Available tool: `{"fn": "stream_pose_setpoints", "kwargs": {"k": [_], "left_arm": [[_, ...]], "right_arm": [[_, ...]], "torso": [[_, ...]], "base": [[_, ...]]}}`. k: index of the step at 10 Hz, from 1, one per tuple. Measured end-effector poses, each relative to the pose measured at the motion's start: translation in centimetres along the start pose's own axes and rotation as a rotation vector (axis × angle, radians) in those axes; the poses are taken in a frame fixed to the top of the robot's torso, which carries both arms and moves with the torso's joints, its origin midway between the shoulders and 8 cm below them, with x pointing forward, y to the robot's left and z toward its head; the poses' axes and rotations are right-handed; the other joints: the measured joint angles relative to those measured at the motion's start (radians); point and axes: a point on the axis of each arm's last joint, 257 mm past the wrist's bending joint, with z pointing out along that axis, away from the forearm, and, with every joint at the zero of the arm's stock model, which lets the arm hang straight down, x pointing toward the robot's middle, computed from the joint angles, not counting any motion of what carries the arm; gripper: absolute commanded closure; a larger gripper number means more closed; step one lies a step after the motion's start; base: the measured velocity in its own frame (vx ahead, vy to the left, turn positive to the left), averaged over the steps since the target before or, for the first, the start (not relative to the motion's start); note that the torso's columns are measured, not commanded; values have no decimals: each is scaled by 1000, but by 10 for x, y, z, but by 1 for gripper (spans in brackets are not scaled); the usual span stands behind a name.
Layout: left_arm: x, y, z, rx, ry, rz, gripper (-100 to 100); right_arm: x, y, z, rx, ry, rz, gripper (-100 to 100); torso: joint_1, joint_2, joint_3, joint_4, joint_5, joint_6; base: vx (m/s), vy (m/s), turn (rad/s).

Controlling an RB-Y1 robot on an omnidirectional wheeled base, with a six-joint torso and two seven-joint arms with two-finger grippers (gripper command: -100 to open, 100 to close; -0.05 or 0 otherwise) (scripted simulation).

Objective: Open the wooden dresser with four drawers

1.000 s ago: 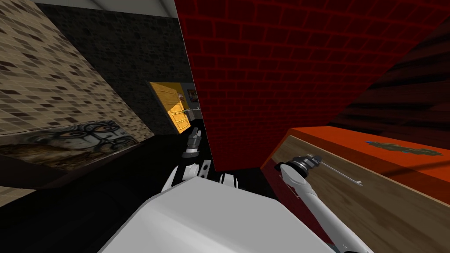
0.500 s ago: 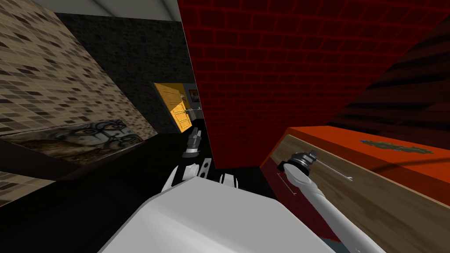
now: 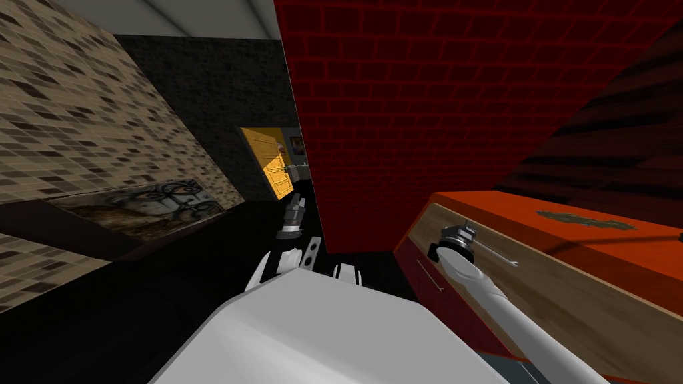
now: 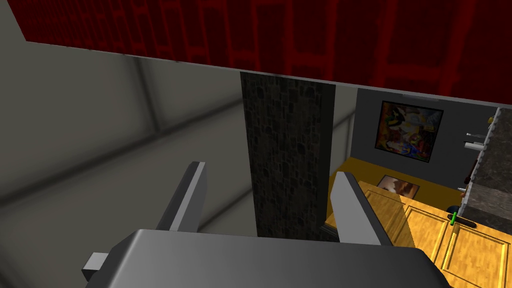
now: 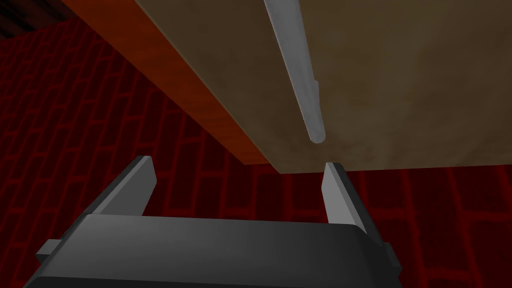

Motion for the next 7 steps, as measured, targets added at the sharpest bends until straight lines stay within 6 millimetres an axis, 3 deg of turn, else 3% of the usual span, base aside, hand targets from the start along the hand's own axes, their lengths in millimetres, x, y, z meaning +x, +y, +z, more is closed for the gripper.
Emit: {"fn": "stream_pose_setpoints", "kwargs": {"k": [7], "left_arm": [[0,0,0,0,0,0,0]], "right_arm": [[-27,0,17,-93,-161,-67,-100]], "torso": [[1,0,0,0,0,0]], "base": [[-66,-45,44]]}}
